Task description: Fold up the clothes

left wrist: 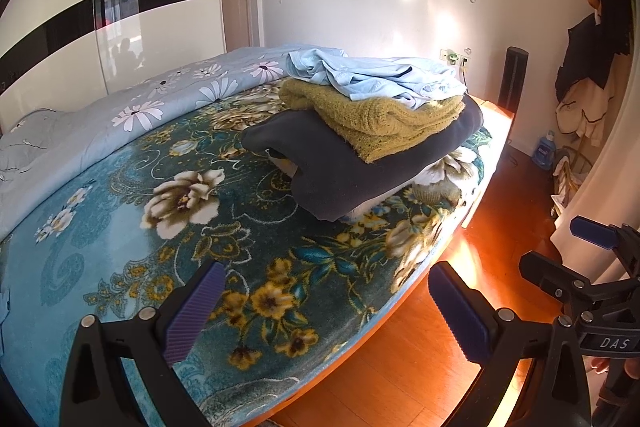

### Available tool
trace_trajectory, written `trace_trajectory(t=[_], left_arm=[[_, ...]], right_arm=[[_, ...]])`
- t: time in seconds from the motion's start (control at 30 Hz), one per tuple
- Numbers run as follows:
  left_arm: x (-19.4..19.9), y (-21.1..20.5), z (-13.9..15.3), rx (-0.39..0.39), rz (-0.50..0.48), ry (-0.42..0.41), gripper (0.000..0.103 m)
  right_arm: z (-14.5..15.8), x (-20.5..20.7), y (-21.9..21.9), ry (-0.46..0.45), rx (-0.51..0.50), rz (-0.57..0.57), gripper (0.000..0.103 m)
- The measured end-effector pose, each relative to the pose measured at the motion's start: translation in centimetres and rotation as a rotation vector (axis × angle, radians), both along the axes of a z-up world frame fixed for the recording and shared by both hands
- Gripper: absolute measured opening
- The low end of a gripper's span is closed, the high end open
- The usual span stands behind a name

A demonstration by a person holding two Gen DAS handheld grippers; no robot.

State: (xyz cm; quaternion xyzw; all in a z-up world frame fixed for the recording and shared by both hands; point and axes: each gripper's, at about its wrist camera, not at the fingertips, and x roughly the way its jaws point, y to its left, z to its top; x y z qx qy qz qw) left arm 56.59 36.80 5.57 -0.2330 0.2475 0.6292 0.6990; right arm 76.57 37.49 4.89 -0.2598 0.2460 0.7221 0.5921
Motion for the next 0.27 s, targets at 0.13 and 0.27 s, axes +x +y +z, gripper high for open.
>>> trace_trajectory(t=[0.13,0.27], left_arm=[[0.04,-0.29,0.05,0.007,-0.004,0.005,0.103],[0.05,-0.66,0.26,0.027,0.001,0.009,0.103]], right_arm=[[-0.12,-0.20,-0.14,-0.008,-0.005,0.002,0.103],[0.03,-0.20,-0.20,-0.009,0.000,0.003,0.103]])
